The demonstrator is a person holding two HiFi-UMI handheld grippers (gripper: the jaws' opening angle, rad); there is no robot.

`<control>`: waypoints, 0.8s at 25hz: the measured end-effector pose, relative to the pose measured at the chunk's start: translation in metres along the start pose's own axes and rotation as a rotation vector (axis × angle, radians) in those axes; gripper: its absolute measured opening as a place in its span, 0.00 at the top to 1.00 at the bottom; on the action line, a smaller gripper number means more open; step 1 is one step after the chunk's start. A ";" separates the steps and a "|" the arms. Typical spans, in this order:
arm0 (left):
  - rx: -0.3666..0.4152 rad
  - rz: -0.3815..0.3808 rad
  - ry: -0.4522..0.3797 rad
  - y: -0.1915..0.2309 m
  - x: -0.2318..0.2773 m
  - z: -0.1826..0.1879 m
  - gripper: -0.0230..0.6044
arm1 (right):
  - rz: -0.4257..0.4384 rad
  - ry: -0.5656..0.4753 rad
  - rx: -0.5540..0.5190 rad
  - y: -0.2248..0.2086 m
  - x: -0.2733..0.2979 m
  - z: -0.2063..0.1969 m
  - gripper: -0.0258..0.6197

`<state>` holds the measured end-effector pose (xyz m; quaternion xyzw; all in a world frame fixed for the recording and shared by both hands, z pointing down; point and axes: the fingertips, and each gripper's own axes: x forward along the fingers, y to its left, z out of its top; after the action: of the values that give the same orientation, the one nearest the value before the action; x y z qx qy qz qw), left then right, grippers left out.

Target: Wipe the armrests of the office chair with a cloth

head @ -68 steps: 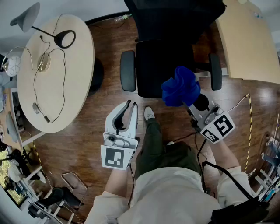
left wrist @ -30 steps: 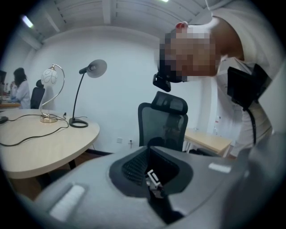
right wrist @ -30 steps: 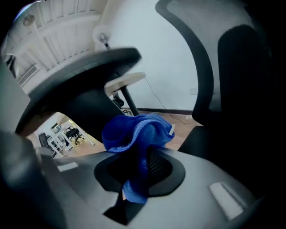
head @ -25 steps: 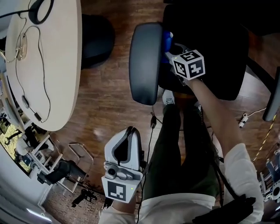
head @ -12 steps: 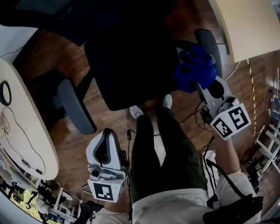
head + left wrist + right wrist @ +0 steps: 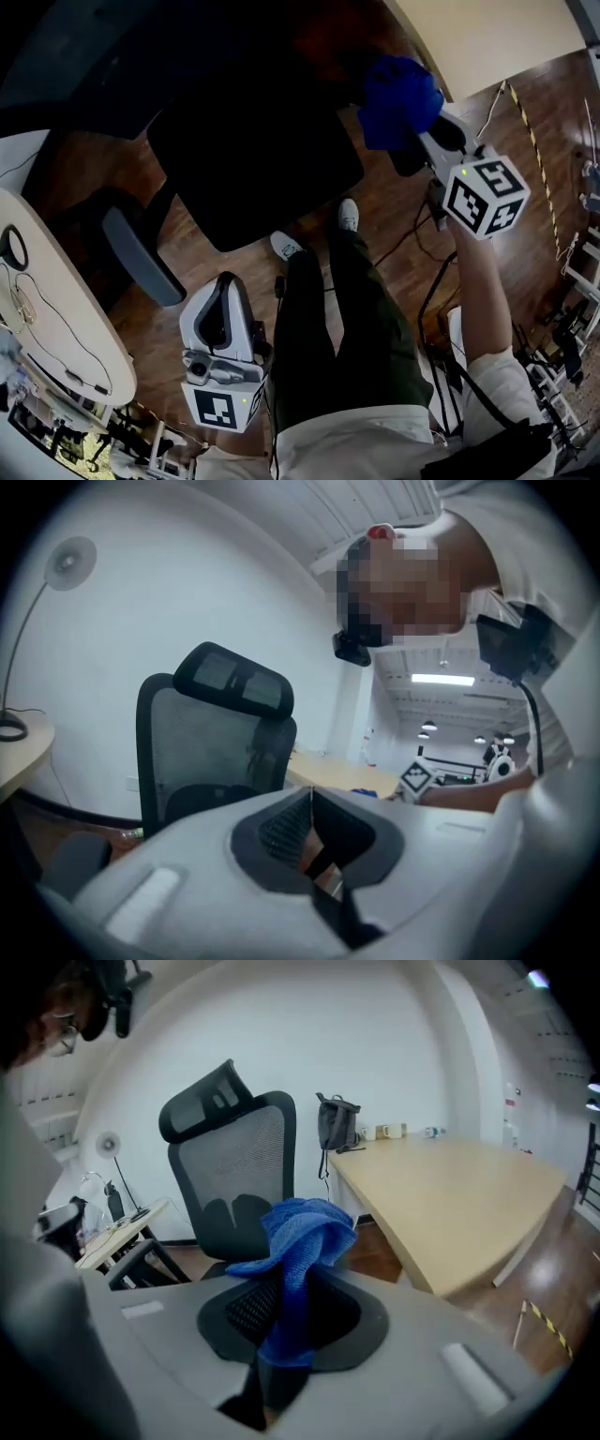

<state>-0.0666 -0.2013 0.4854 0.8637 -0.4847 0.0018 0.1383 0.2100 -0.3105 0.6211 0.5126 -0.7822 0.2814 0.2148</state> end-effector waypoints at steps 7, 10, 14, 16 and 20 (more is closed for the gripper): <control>-0.014 -0.001 0.021 -0.012 0.019 -0.023 0.96 | 0.090 -0.042 -0.101 0.075 -0.097 -0.102 0.85; -0.025 0.016 0.033 -0.006 0.013 -0.027 0.96 | 0.098 -0.083 -0.079 0.096 -0.047 -0.122 0.85; -0.027 0.037 0.055 0.001 0.005 -0.034 0.96 | 0.014 -0.175 -0.012 0.067 0.042 -0.136 0.85; -0.024 0.044 0.067 0.006 -0.004 -0.037 0.96 | -0.051 -0.243 0.024 0.043 0.066 -0.129 0.85; -0.062 0.067 0.106 0.017 -0.033 -0.053 0.96 | -0.112 -0.315 0.112 0.016 0.077 -0.119 0.85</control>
<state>-0.0917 -0.1690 0.5358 0.8410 -0.5051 0.0371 0.1904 0.1715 -0.2789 0.7545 0.6042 -0.7596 0.2282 0.0760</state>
